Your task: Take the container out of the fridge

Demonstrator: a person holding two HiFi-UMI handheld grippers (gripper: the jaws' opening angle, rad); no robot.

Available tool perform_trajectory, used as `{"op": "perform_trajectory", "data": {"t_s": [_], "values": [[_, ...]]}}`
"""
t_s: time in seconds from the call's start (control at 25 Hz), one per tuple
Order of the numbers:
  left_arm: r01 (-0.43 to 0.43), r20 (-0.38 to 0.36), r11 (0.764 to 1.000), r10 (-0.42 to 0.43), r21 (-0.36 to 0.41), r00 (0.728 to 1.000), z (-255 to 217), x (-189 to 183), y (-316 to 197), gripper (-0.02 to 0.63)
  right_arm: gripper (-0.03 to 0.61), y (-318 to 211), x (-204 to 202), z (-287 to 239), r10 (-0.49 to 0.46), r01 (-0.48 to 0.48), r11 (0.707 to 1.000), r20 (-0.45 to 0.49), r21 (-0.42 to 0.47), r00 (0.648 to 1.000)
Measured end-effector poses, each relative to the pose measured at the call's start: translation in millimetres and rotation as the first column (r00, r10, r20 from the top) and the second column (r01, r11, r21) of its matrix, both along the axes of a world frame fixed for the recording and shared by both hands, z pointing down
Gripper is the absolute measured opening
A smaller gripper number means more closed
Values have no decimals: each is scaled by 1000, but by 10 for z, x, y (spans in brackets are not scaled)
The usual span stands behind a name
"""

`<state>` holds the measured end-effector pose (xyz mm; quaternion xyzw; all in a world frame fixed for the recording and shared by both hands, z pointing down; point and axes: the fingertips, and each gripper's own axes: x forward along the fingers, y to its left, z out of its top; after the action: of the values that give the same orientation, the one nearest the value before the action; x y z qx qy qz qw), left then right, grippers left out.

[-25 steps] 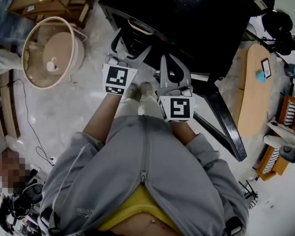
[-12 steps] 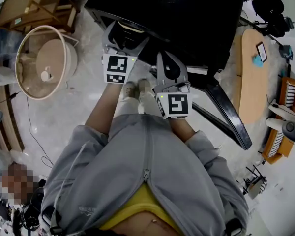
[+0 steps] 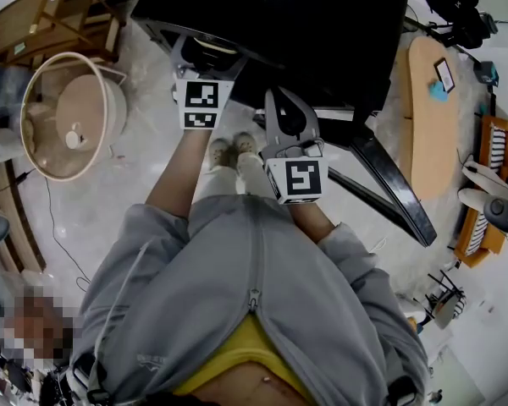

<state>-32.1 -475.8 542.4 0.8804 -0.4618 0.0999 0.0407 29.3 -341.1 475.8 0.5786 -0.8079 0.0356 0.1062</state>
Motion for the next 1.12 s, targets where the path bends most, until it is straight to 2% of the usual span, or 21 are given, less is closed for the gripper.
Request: {"op": "perform_trajectory", "data": {"t_s": [0.32,0.56,0.84,1.12], "values": [[-18,9,1000,17,12,1000,-41,13,85,493,0,33,22,53,6,-6,1000,3,-17,1000],[5,-6,1000,-5,-5,1000,-136,-86,267,489,0,30,-4,33,-7,7,1000,4,-14,1000],[40,-14,999,-40,-11,999,-272,-261,653,489,0,56,-76,-50,-47,47,999,1,3,999],[100,-14,995,-101,-9,995,-381,-542,1136,489,0,122,-301,-152,-136,136,990,-3,29,991]]}}
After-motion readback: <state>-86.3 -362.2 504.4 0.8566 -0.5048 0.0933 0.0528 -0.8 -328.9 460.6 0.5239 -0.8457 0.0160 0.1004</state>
